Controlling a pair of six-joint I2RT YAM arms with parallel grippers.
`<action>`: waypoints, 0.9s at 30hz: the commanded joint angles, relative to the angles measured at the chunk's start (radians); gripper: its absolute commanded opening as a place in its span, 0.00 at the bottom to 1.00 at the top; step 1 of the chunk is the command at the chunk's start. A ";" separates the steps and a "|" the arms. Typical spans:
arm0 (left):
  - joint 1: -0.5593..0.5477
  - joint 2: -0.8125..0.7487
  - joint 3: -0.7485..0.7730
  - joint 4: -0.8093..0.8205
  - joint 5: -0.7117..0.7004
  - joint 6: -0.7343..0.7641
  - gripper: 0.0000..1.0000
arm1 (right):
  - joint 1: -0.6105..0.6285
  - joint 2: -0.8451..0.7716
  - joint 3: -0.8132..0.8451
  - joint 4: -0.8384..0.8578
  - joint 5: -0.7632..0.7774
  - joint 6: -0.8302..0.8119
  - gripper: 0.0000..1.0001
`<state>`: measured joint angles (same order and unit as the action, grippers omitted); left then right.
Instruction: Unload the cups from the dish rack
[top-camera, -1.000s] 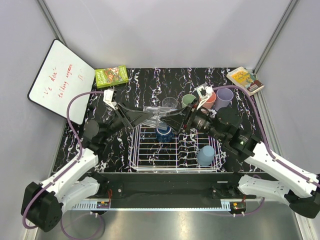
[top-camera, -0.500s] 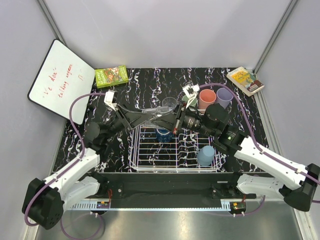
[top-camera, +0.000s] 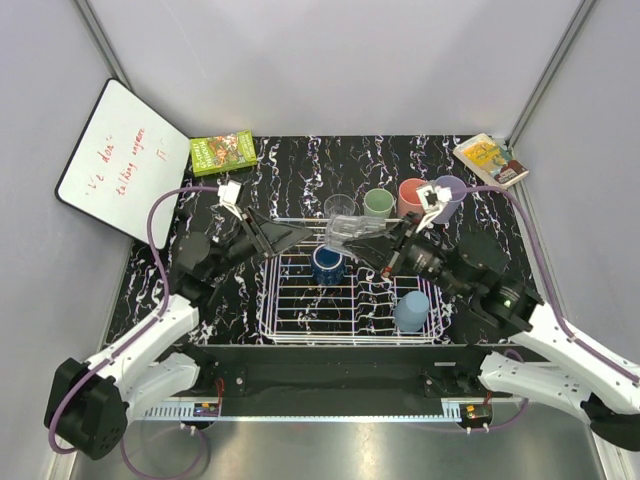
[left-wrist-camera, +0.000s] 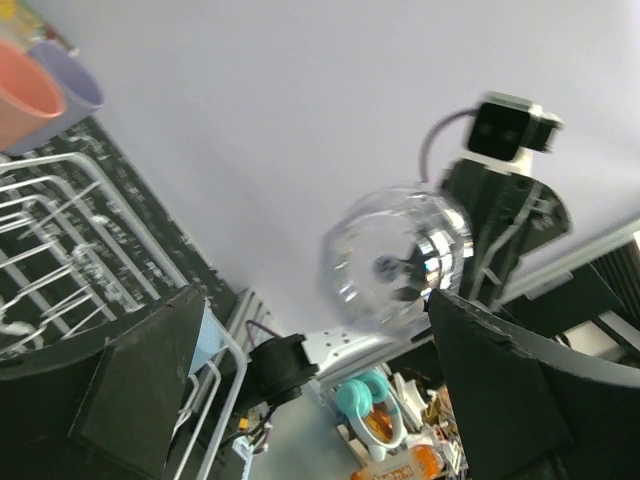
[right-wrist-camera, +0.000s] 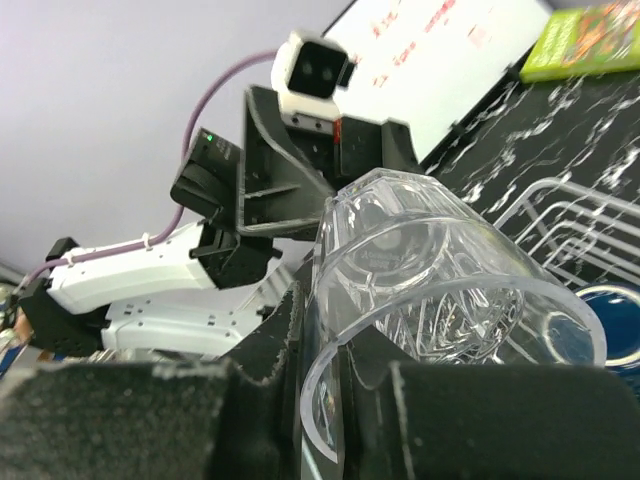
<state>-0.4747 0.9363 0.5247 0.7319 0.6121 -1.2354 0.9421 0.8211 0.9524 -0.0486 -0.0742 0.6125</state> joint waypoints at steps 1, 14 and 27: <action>0.015 -0.042 0.024 -0.249 -0.112 0.133 0.99 | -0.002 -0.013 0.116 -0.112 0.193 -0.100 0.00; 0.013 -0.240 -0.026 -0.779 -0.322 0.268 0.98 | -0.003 0.700 0.892 -0.506 0.432 -0.347 0.00; 0.013 -0.475 -0.114 -1.003 -0.485 0.227 0.94 | -0.153 1.418 1.689 -0.956 0.312 -0.226 0.00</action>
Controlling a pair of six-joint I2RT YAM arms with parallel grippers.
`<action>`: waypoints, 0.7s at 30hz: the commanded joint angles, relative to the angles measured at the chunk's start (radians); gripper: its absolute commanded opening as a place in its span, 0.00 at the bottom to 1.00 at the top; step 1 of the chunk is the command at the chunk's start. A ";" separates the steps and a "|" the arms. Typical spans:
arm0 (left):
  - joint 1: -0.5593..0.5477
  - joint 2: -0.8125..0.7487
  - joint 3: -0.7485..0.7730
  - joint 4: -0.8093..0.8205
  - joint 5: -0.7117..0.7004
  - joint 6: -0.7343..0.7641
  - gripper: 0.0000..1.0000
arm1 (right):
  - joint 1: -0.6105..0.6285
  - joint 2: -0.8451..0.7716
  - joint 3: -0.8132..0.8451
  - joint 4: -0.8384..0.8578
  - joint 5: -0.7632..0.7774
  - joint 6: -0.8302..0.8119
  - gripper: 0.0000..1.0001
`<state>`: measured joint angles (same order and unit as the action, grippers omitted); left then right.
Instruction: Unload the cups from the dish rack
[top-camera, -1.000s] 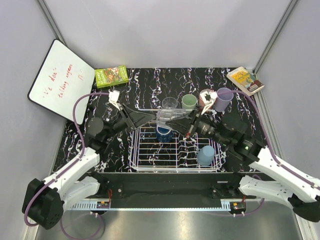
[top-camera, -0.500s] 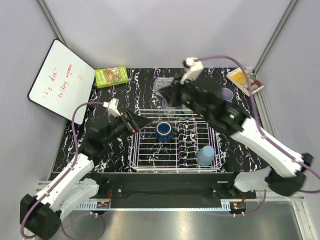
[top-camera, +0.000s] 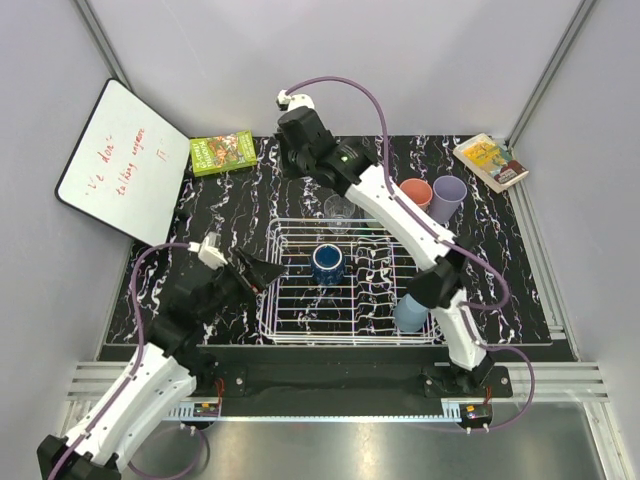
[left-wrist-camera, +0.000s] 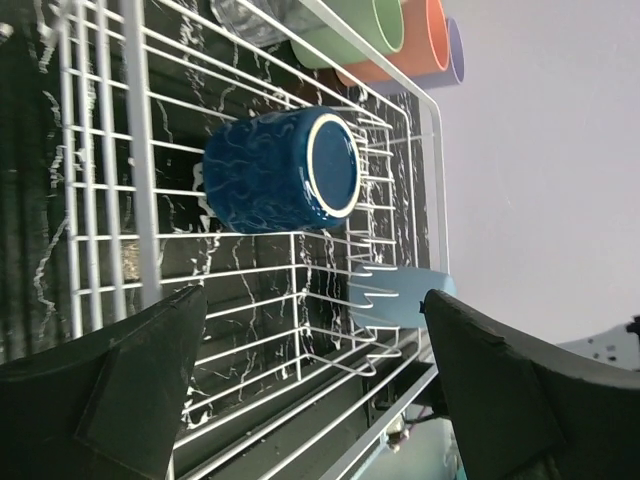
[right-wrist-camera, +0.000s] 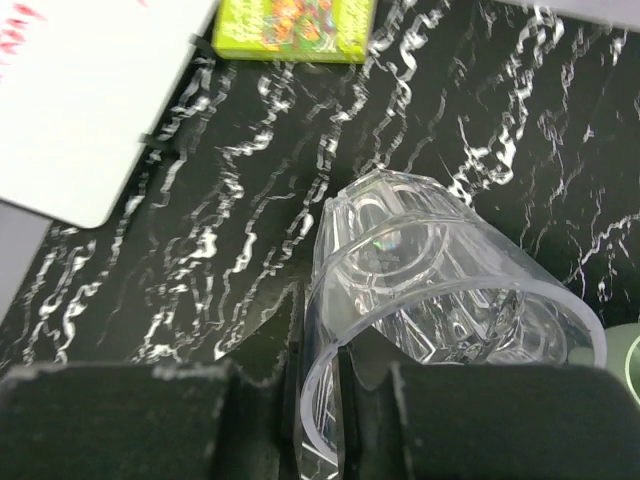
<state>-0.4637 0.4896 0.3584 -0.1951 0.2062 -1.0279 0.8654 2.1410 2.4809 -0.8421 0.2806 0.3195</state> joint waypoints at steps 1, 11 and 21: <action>0.002 -0.026 0.060 -0.111 -0.096 0.026 0.93 | -0.085 0.129 0.217 -0.217 -0.060 0.079 0.00; 0.002 0.067 0.073 -0.129 -0.085 0.034 0.92 | -0.098 0.243 0.139 -0.190 -0.118 0.089 0.00; 0.002 0.063 0.060 -0.127 -0.085 0.037 0.92 | -0.086 0.332 0.165 -0.178 -0.147 0.066 0.00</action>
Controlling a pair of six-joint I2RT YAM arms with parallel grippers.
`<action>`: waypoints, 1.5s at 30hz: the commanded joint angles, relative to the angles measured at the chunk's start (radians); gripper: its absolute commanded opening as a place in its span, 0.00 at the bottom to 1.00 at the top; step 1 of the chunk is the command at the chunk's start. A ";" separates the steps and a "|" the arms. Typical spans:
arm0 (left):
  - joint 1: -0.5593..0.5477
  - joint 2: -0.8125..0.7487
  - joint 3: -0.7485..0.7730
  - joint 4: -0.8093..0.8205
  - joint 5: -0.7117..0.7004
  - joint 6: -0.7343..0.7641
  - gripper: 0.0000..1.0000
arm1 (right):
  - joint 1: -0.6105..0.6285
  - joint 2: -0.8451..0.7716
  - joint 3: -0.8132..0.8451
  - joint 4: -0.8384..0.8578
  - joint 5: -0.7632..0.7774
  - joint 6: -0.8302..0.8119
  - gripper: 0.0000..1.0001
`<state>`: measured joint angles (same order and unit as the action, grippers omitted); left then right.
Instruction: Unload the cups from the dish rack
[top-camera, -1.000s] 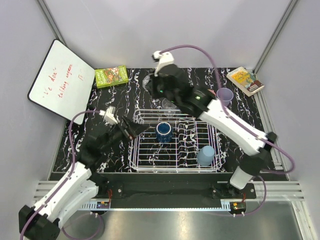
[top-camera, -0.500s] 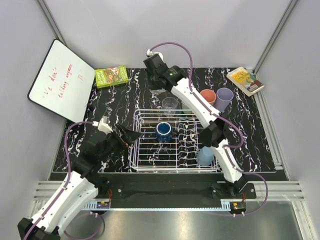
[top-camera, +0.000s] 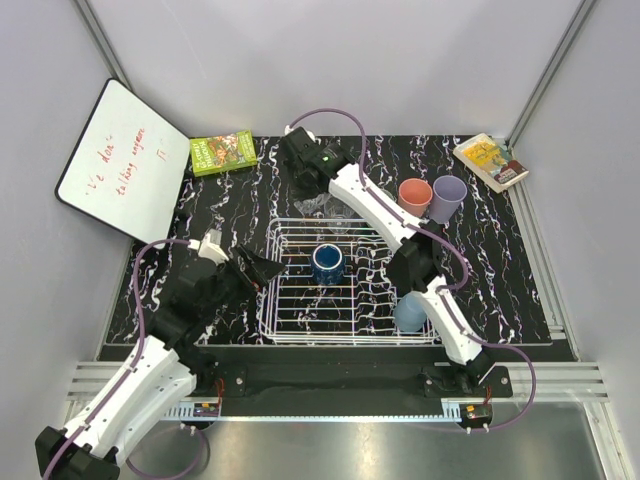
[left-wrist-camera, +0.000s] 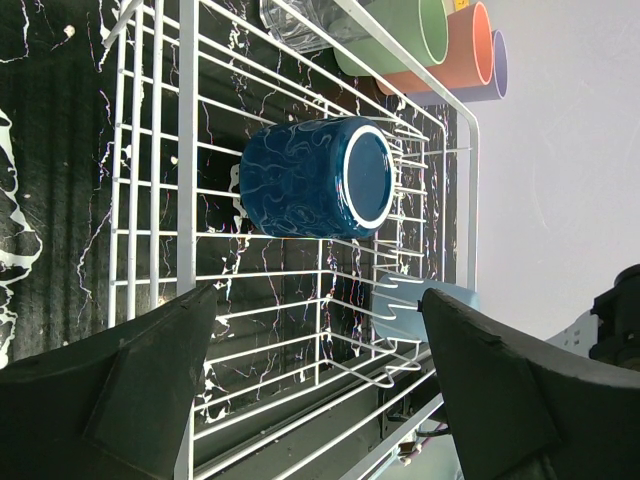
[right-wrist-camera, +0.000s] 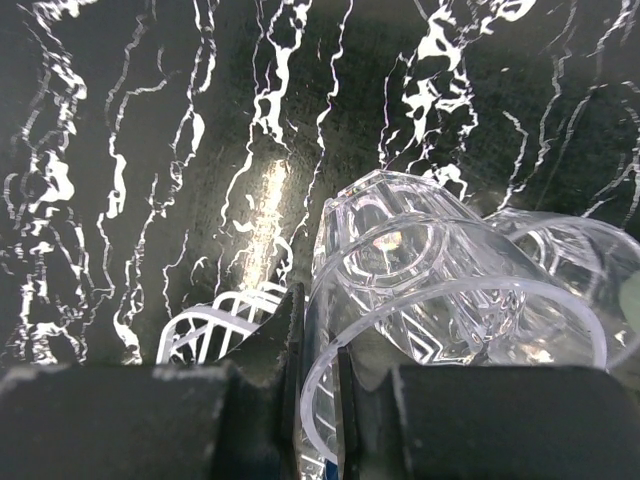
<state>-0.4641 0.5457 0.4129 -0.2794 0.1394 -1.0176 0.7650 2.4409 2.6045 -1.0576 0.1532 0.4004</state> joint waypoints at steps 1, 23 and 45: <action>0.002 0.008 0.006 -0.041 -0.020 0.027 0.92 | 0.014 0.039 0.043 0.038 -0.023 -0.018 0.00; 0.002 0.039 -0.014 -0.021 -0.011 0.025 0.91 | 0.036 0.167 0.089 0.041 -0.052 -0.044 0.12; 0.002 0.046 -0.028 -0.004 0.003 0.020 0.91 | 0.042 0.173 0.078 0.039 -0.066 -0.051 0.38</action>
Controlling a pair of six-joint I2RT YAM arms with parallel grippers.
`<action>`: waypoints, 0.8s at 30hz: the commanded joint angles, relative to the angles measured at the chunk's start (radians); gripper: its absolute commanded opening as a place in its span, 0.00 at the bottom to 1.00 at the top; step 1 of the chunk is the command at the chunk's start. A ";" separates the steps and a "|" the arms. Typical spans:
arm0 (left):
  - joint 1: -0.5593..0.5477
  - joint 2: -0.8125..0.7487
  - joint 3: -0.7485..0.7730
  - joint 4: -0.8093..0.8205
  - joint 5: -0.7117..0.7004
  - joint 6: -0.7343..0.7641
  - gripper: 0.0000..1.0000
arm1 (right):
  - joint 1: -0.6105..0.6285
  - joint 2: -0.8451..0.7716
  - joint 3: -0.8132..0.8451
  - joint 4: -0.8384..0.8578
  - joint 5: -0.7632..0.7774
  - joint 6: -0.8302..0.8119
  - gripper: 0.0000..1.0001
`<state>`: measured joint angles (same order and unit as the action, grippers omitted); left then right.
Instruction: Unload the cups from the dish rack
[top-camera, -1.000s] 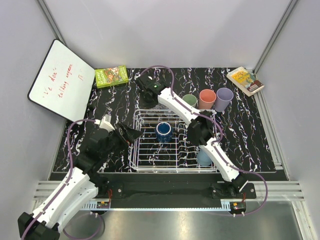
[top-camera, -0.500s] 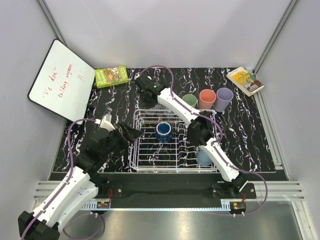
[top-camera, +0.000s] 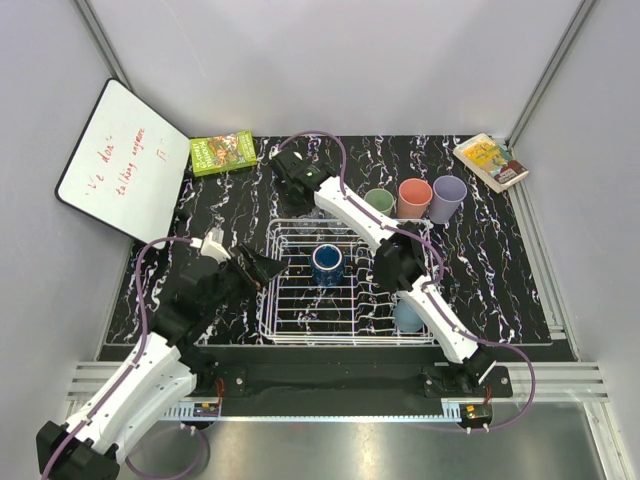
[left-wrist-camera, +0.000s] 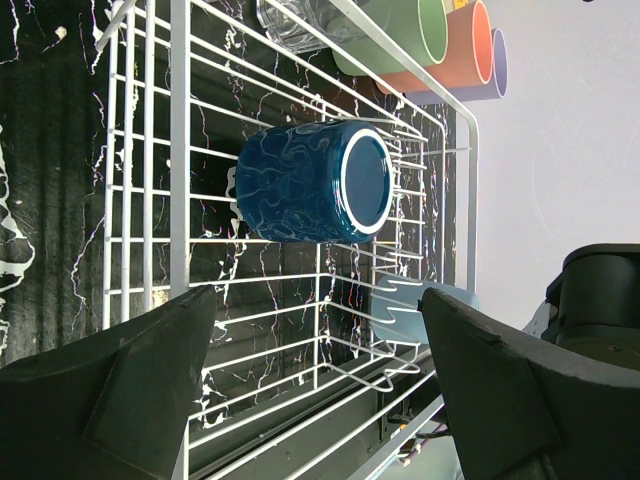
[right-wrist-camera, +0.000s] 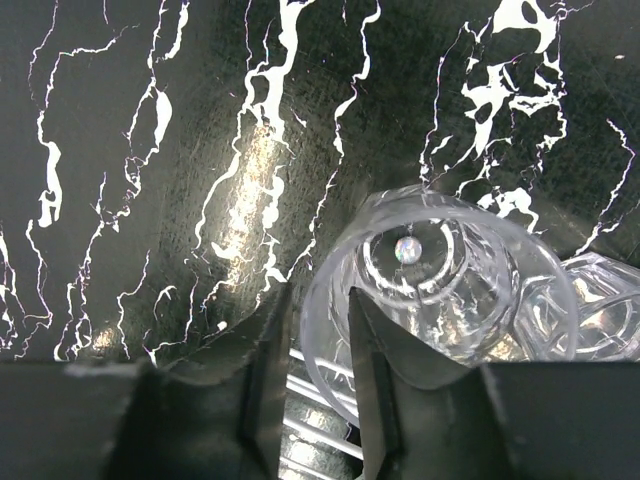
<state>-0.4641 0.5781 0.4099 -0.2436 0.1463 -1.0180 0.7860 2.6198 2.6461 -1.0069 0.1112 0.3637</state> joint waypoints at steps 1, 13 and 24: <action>0.002 0.014 -0.025 -0.039 -0.004 0.021 0.91 | 0.022 -0.007 0.038 -0.013 -0.022 -0.014 0.38; 0.002 -0.011 -0.017 -0.045 -0.008 0.045 0.95 | 0.036 -0.109 0.067 0.016 0.010 -0.011 0.44; 0.002 0.005 0.024 -0.095 -0.062 0.094 0.99 | 0.051 -0.381 0.026 0.033 0.070 -0.025 0.48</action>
<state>-0.4641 0.5625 0.4114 -0.2489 0.1432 -0.9787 0.8223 2.4237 2.6614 -0.9997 0.1234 0.3592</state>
